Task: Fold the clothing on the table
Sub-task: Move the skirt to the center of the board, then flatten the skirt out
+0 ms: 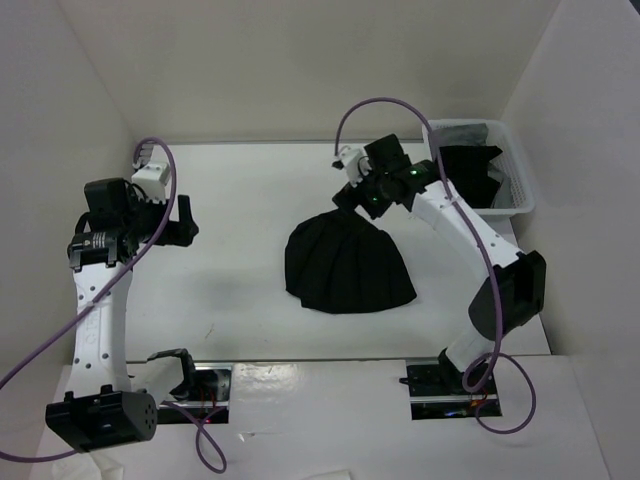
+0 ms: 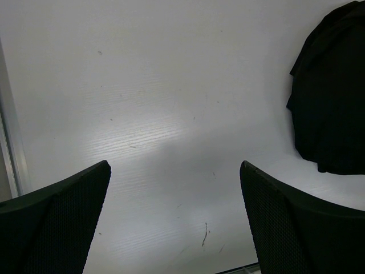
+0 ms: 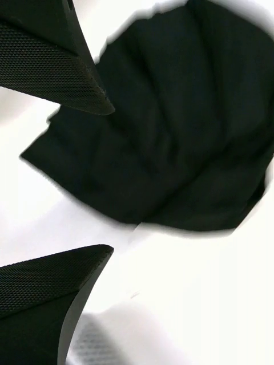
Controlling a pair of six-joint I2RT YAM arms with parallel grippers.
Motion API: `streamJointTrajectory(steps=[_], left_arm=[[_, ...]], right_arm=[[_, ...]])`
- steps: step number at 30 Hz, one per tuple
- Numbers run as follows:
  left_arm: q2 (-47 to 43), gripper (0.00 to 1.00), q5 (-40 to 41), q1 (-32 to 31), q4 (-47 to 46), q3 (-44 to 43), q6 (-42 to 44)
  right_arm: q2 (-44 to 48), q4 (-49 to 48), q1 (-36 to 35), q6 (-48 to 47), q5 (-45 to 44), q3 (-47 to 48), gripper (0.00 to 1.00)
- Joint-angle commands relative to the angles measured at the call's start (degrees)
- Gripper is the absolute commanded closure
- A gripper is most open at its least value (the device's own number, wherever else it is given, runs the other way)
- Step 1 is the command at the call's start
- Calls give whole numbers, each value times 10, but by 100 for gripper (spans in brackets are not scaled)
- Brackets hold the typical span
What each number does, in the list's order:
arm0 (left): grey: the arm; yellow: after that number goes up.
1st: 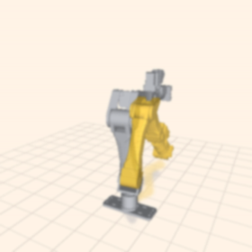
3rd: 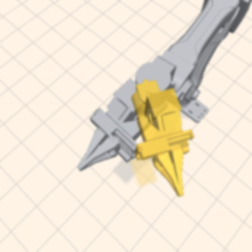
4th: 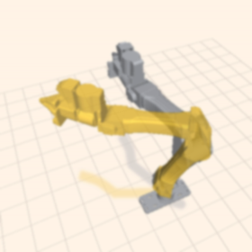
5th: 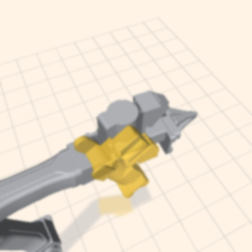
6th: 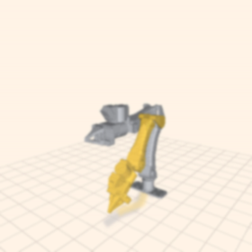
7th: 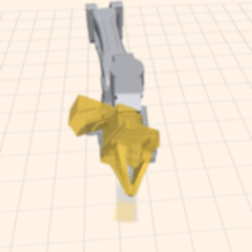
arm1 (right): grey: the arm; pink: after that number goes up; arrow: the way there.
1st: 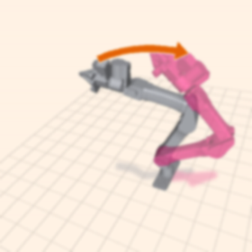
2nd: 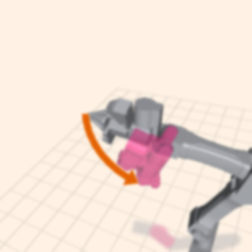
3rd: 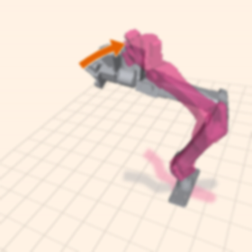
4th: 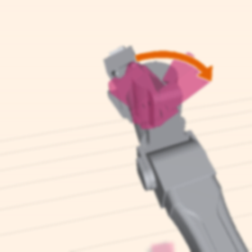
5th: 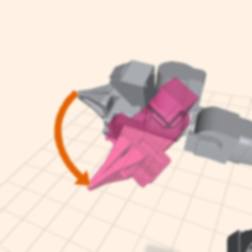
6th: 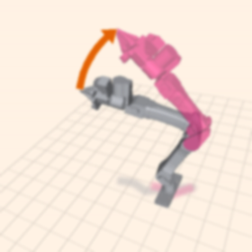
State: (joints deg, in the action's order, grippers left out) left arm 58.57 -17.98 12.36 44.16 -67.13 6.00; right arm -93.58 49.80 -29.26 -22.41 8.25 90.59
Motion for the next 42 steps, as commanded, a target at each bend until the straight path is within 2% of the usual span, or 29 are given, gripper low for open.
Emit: streamJointTrajectory(steps=[1,6,15,20,21,24,25,28,32,33,34,38,40,42], left_arm=[[-13,0,-15,4,-12,8,11],[7,0,-27,4,-17,15,11],[41,0,-38,4,-5,15,16],[47,0,-38,4,0,15,22],[47,0,-38,4,0,15,22],[47,0,-38,4,0,15,22],[52,0,-38,4,0,15,22],[52,0,-38,4,6,10,22],[52,0,-38,4,6,-2,22],[52,0,-32,4,11,-2,22],[44,0,-32,4,11,-2,22],[15,0,-21,4,11,-7,22],[0,0,-15,4,6,-7,17],[-8,0,-15,4,6,-7,16]], right_arm=[[38,-56,69,4,-56,-67,2],[23,-91,98,9,-24,-149,2],[-106,-96,98,14,100,-127,2],[-150,-102,87,3,111,-117,3],[-164,-102,87,3,123,-117,8],[-187,-102,87,3,123,-92,89],[-187,-102,87,10,102,-86,100],[-157,-85,87,3,94,-53,100],[-55,-53,100,9,94,42,100],[-44,-43,100,9,94,98,100],[-29,-18,100,9,102,157,100],[0,21,95,9,133,250,100],[8,34,95,9,154,267,100],[16,61,90,-11,213,273,100]])
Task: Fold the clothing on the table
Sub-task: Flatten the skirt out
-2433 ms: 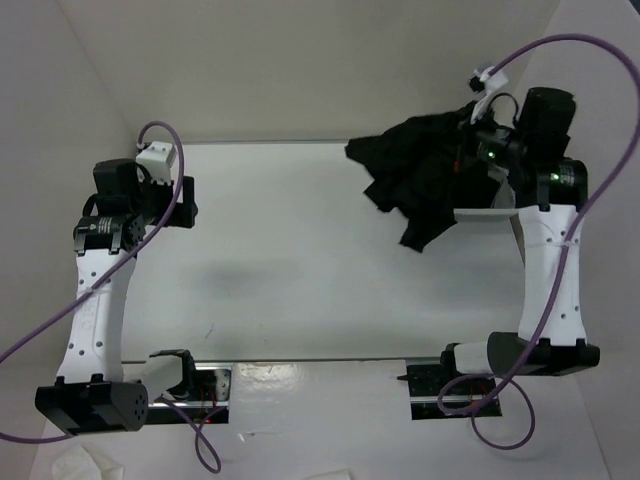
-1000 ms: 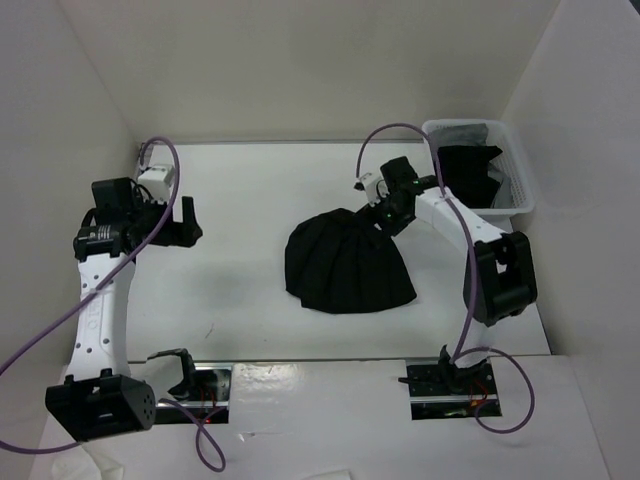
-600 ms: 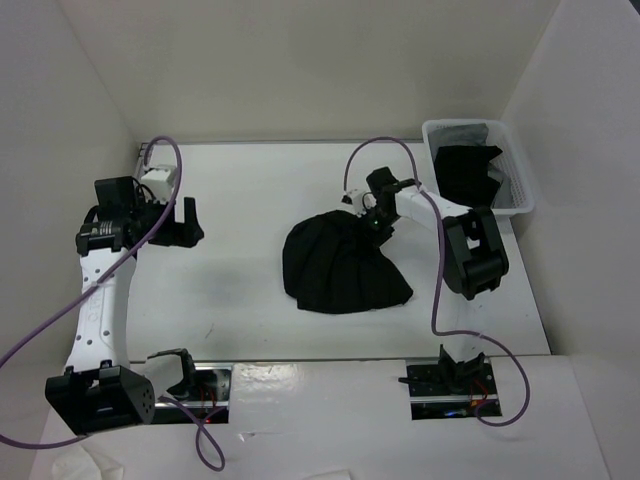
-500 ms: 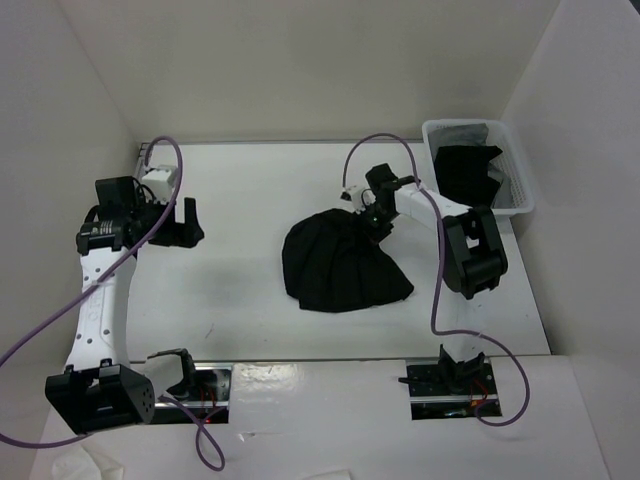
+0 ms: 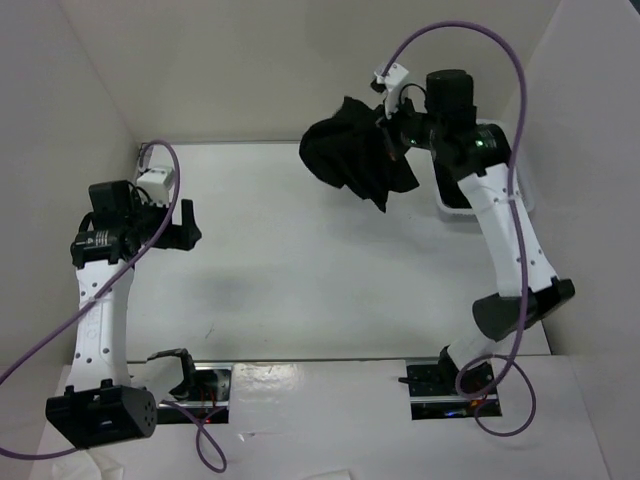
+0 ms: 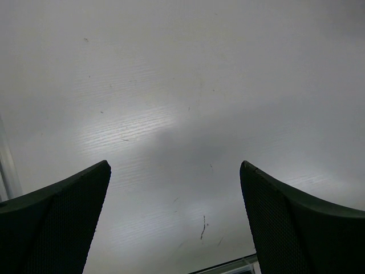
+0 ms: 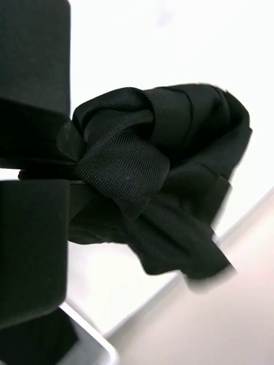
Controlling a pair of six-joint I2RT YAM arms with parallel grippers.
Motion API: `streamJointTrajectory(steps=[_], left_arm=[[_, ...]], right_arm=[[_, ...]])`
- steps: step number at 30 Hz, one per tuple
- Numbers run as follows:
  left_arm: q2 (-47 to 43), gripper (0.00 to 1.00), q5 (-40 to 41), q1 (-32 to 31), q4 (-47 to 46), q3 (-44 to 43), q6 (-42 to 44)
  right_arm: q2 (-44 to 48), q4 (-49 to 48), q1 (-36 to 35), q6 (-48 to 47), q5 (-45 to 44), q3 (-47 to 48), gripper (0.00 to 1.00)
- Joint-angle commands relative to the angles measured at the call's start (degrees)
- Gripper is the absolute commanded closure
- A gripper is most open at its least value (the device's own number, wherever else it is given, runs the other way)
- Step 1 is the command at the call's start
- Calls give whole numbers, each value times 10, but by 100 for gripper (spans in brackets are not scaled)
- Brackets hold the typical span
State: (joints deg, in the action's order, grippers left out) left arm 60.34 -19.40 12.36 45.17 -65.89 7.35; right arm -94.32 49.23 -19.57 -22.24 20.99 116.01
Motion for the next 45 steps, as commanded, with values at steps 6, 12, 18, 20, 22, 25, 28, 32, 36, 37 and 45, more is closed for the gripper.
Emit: streamJointTrajectory(steps=[6,12,18,20,22,25,28,32,36,37,45], left_arm=[[-31,0,10,4,-4,-14,3],[-36,0,4,14,-4,-3,3],[-42,0,-1,14,-4,2,3],[-42,0,-1,14,-4,2,8],[-42,0,-1,14,-4,8,8],[-42,0,-1,14,-4,8,8],[-47,0,-1,14,-4,20,8],[-47,0,-6,14,1,32,8],[-34,0,-14,14,1,27,15],[-34,0,-8,14,1,27,15],[-23,0,-8,14,-4,27,15]], right_arm=[[36,144,-122,-84,89,-67,93],[-35,224,-252,-144,89,-175,11],[-27,173,-253,-127,28,-199,7],[-21,120,-253,-105,-30,-209,7],[-21,70,-253,-72,-80,-226,7],[-36,34,-253,-43,-95,-239,7],[-61,3,-253,-29,-88,-250,7],[-103,-23,-253,-23,-67,-274,7],[-127,-56,-253,-23,-67,-303,7],[-132,-56,-253,-23,-67,-310,7],[-143,-63,-253,-18,-47,-303,7]])
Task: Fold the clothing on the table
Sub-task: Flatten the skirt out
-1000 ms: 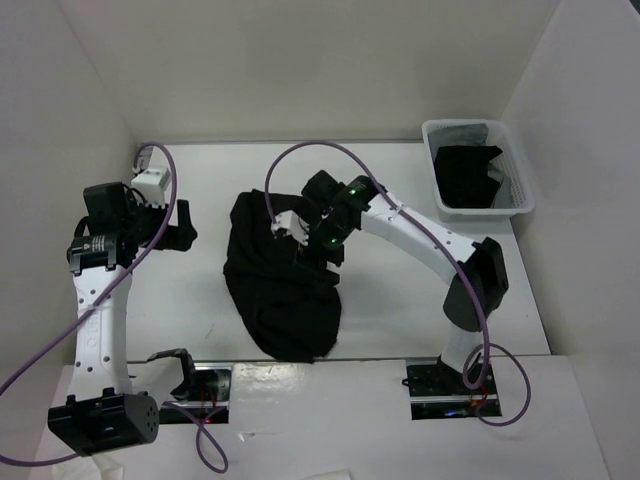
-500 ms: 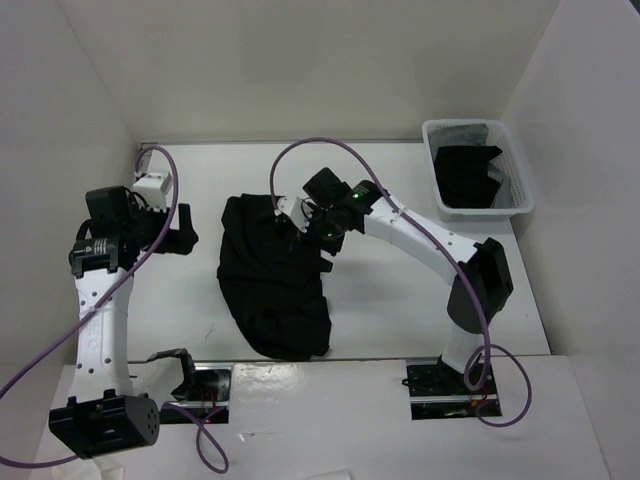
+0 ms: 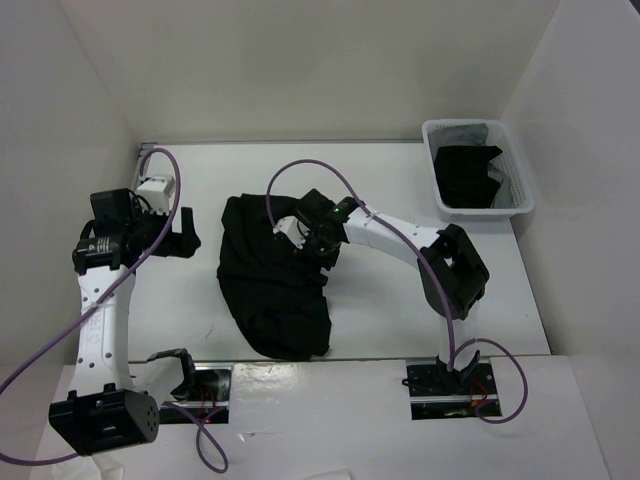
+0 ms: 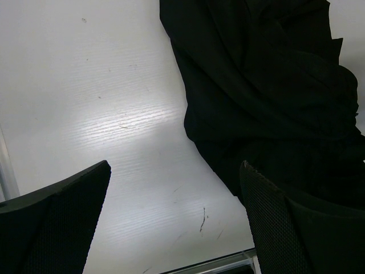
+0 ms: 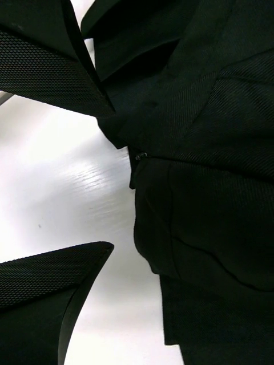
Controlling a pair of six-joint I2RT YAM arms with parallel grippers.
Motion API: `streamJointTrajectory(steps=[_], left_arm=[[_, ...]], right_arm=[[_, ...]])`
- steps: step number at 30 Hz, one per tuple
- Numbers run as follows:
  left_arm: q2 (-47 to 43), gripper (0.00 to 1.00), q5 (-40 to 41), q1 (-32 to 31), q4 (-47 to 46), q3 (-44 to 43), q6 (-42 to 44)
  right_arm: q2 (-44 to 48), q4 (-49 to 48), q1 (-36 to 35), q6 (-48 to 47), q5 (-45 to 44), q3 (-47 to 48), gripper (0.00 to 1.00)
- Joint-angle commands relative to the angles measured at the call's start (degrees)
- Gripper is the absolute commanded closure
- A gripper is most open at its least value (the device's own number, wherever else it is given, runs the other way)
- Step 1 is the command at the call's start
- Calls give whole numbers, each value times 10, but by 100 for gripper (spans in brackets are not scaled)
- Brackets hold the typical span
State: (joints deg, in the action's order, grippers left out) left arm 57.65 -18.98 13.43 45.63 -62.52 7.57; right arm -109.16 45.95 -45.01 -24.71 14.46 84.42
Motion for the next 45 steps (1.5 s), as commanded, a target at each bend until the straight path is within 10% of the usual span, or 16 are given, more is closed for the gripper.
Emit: streamJointTrajectory(steps=[1,24,28,35,45], left_arm=[[4,0,-12,4,-9,-7,13],[-7,0,-2,4,-4,-7,13],[-7,0,-2,4,-4,-7,13],[-2,0,-7,4,-4,-7,13],[-2,0,-18,4,-4,-12,13]], right_arm=[[5,-23,2,7,25,18,7],[-85,5,-3,7,109,110,13],[-97,5,-3,7,109,105,29],[-108,-7,-3,19,91,100,96],[-13,22,23,30,-10,228,100]])
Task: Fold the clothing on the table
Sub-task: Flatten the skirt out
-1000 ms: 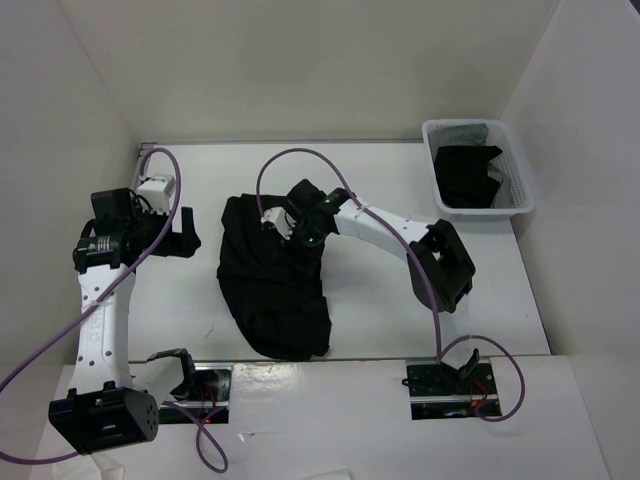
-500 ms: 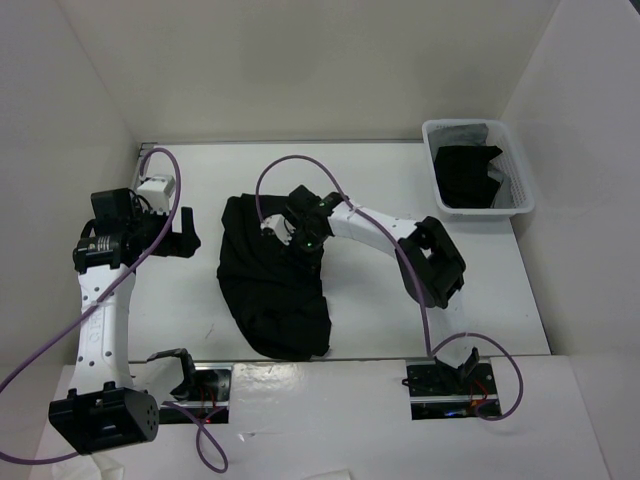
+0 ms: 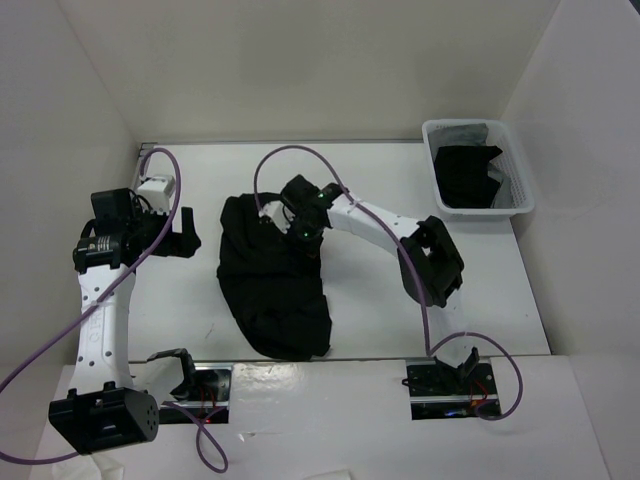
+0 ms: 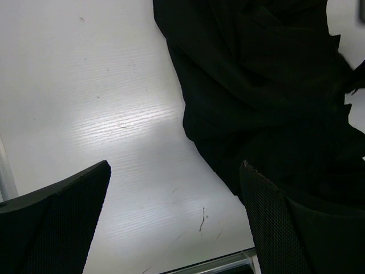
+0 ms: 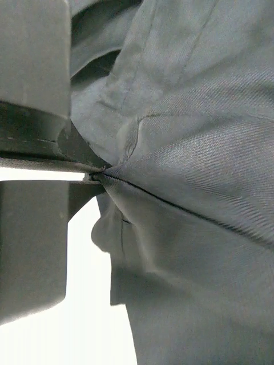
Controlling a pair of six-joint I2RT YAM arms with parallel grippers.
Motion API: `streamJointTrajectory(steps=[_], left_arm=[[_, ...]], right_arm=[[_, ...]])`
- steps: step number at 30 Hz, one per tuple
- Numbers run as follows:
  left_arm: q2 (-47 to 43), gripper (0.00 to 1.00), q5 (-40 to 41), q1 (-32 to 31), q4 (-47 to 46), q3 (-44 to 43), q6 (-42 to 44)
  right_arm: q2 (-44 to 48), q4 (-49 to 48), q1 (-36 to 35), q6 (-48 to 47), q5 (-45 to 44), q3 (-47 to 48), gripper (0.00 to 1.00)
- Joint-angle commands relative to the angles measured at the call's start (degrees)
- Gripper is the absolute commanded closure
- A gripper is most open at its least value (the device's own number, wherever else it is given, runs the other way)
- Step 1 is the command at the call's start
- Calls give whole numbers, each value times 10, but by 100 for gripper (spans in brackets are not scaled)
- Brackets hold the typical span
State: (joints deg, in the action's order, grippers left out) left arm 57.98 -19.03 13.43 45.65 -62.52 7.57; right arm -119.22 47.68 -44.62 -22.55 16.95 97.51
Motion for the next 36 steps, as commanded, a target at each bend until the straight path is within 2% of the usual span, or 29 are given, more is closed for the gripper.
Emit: streamJointTrajectory(steps=[1,5,6,8,12,13,14,15,21,24,28,31,36], left_arm=[[-5,0,-23,4,-4,-12,18],[-5,0,-29,4,1,-18,24],[-5,0,-29,4,1,-24,24],[-5,0,-43,4,1,-24,24],[-5,0,-65,4,1,-30,29],[-5,0,-72,4,1,-30,29],[-5,0,-73,4,1,-30,29],[-5,0,-73,4,7,-30,29],[-15,0,-73,4,7,-19,34],[-15,0,-78,4,1,-19,34],[-21,0,-83,4,-4,-14,34],[-21,0,-90,4,-9,-14,34],[0,0,-112,-10,-15,-19,39]], right_arm=[[95,11,36,14,-35,121,100],[123,23,71,27,-24,229,100],[128,23,71,27,-72,239,100],[128,39,80,27,-73,269,100],[113,34,85,27,-61,269,100],[94,25,85,54,-80,259,26],[94,20,85,54,-89,259,25],[94,13,85,59,-98,245,8],[123,-3,85,55,-157,173,2],[161,-3,85,30,-177,87,2],[237,-45,85,14,-200,-93,2],[287,-74,95,7,-200,-170,2],[306,-79,145,12,-177,-215,2]])
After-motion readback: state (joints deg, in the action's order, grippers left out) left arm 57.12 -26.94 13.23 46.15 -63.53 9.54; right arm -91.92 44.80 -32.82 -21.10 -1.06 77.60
